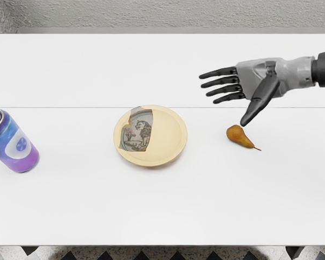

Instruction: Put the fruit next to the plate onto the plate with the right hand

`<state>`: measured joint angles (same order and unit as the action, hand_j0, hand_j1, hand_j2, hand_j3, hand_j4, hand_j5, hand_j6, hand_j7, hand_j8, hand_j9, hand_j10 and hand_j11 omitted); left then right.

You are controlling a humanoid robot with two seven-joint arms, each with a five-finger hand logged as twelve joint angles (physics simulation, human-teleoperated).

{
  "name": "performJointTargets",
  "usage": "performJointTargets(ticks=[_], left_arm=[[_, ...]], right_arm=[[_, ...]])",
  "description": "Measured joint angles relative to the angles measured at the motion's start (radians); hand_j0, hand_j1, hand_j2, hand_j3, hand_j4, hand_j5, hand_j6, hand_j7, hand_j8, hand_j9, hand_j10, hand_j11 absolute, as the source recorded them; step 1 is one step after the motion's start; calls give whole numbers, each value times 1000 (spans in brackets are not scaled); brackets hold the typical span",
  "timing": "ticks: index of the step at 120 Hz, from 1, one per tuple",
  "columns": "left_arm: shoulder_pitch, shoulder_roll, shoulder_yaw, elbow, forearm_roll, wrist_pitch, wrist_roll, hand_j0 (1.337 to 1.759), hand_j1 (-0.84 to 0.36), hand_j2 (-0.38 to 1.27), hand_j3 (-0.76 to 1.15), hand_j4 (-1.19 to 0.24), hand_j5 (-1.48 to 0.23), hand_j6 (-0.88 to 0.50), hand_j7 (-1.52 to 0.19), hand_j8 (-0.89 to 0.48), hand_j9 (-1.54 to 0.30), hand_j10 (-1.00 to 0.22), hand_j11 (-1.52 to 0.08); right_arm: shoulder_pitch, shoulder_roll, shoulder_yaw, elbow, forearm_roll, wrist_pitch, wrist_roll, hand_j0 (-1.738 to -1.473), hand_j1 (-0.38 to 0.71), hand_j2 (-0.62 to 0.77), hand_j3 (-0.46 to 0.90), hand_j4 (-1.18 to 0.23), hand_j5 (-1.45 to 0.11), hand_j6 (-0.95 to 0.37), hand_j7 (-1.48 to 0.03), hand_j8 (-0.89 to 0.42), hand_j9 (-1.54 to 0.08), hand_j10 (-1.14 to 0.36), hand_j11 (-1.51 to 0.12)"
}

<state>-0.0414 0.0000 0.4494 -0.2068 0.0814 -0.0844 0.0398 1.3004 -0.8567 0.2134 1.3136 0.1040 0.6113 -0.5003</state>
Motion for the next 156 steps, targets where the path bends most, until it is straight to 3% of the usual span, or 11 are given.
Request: performJointTargets(ticks=[11, 23, 50, 77, 104, 135, 156], left_arm=[[0, 0, 1, 1, 0, 0, 0, 1658, 349, 0, 0, 0, 0, 0, 0, 0, 0, 0, 0], [0, 0, 1, 1, 0, 0, 0, 1658, 349, 0, 0, 0, 0, 0, 0, 0, 0, 0, 0], [6, 0, 0, 2, 0, 0, 0, 1658, 349, 0, 0, 0, 0, 0, 0, 0, 0, 0, 0], [6, 0, 0, 1, 0, 0, 0, 1658, 349, 0, 0, 0, 0, 0, 0, 0, 0, 0, 0], [6, 0, 0, 2, 0, 0, 0, 1658, 349, 0, 0, 0, 0, 0, 0, 0, 0, 0, 0], [6, 0, 0, 3, 0, 0, 0, 1658, 349, 0, 0, 0, 0, 0, 0, 0, 0, 0, 0], [6, 0, -1, 3, 0, 0, 0, 1658, 349, 0, 0, 0, 0, 0, 0, 0, 0, 0, 0]], right_arm=[[69, 61, -91, -1, -46, -4, -62, -1658, -246, -17, 0, -86, -112, -85, -112, -85, -112, -86, -112], [154, 130, -183, 1, -119, -92, -92, -1658, -246, -17, 0, -86, -112, -86, -112, -86, -112, -86, -112], [239, 172, -276, 93, -333, -336, -108, -1658, -273, -13, 0, -65, -83, -65, -83, -65, -83, -65, -83], [355, 111, -436, 305, -452, -669, -110, -1658, -290, -9, 0, -51, -64, -52, -64, -51, -64, -51, -64], [382, 149, -599, 406, -482, -949, -111, -1658, -274, -12, 0, -65, -82, -66, -82, -65, -82, -65, -82], [384, 238, -750, 420, -520, -1161, -111, -1658, -281, -11, 0, -59, -75, -60, -75, -59, -75, -59, -75], [365, 305, -795, 412, -540, -1211, -111, -1658, -285, -10, 0, -55, -70, -56, -70, -55, -70, -55, -70]])
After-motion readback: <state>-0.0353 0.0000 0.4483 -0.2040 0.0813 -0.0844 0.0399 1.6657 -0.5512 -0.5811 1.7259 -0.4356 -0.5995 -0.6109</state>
